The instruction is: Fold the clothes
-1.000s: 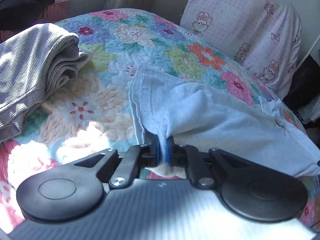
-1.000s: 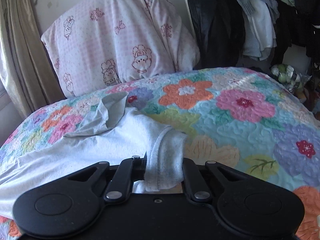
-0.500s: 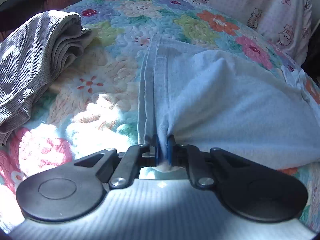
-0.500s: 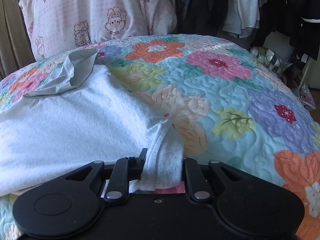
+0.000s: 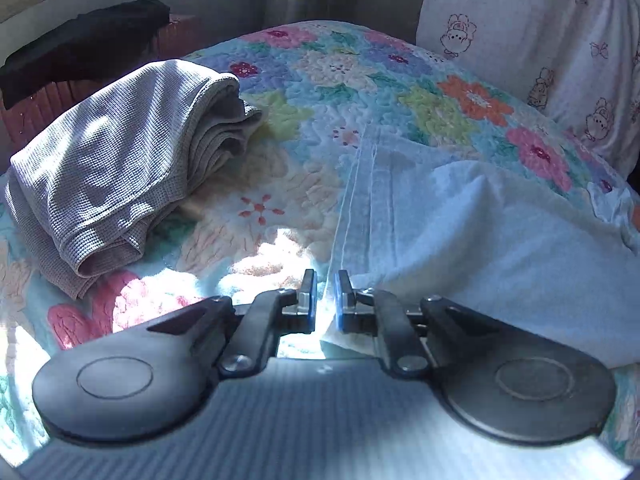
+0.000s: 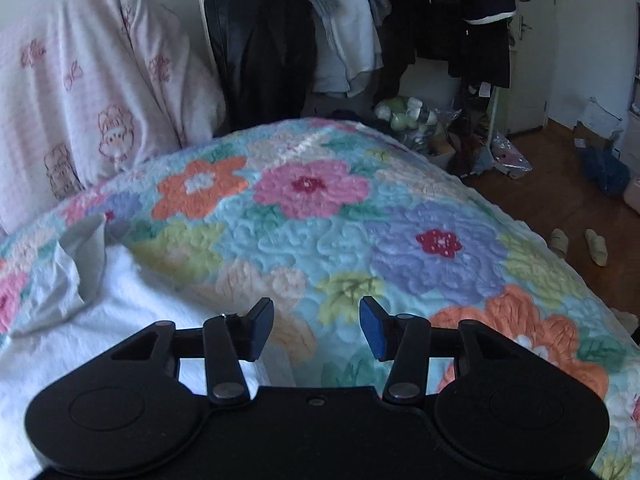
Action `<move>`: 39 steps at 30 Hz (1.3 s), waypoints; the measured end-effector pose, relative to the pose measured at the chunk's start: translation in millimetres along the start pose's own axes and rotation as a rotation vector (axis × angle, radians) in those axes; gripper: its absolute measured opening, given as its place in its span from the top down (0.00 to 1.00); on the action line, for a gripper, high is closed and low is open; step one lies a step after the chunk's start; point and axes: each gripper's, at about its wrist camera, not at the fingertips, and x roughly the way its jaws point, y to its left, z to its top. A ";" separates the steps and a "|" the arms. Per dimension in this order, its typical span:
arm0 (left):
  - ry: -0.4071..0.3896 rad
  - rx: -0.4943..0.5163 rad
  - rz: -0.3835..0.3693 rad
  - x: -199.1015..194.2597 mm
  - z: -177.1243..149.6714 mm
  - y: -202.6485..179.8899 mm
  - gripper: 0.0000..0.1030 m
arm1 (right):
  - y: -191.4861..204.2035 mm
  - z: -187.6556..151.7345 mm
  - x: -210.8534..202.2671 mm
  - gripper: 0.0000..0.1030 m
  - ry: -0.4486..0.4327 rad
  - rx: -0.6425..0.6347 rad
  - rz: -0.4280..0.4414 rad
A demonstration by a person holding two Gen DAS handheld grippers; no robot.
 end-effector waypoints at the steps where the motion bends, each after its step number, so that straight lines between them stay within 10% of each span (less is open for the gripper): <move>1: -0.012 -0.025 -0.028 -3.2 4.4 3.7 0.92 | 6.5 7.7 -9.3 0.47 -0.026 0.004 0.047; 8: 0.047 0.087 -0.138 38.4 49.7 -24.7 0.92 | 156.8 -8.6 -10.7 0.44 0.105 -0.364 0.519; 12: 0.162 0.234 -0.066 91.8 65.9 -50.5 0.90 | 268.7 -54.5 -13.8 0.44 0.158 -0.679 0.761; 17: 0.167 0.073 -0.153 134.3 67.4 -36.5 0.89 | 380.5 -108.9 -25.6 0.44 0.161 -0.982 0.935; 29: 0.123 0.186 -0.182 151.1 58.3 -53.8 0.70 | 465.5 -189.9 -3.4 0.46 0.079 -1.262 0.949; 30: 0.110 0.192 -0.165 152.0 57.8 -55.1 0.75 | 464.5 -193.3 1.2 0.48 0.085 -1.271 0.941; 31: 0.098 0.197 -0.148 152.9 57.4 -56.3 0.99 | 461.4 -196.4 5.1 0.67 0.096 -1.273 0.947; 32: 0.085 0.203 -0.130 153.7 56.9 -57.6 1.00 | 457.6 -197.6 6.0 0.94 0.107 -1.269 0.953; 39: -0.020 0.222 -0.119 131.3 63.2 -63.3 1.00 | 428.6 -209.0 -8.3 0.99 0.050 -1.312 0.955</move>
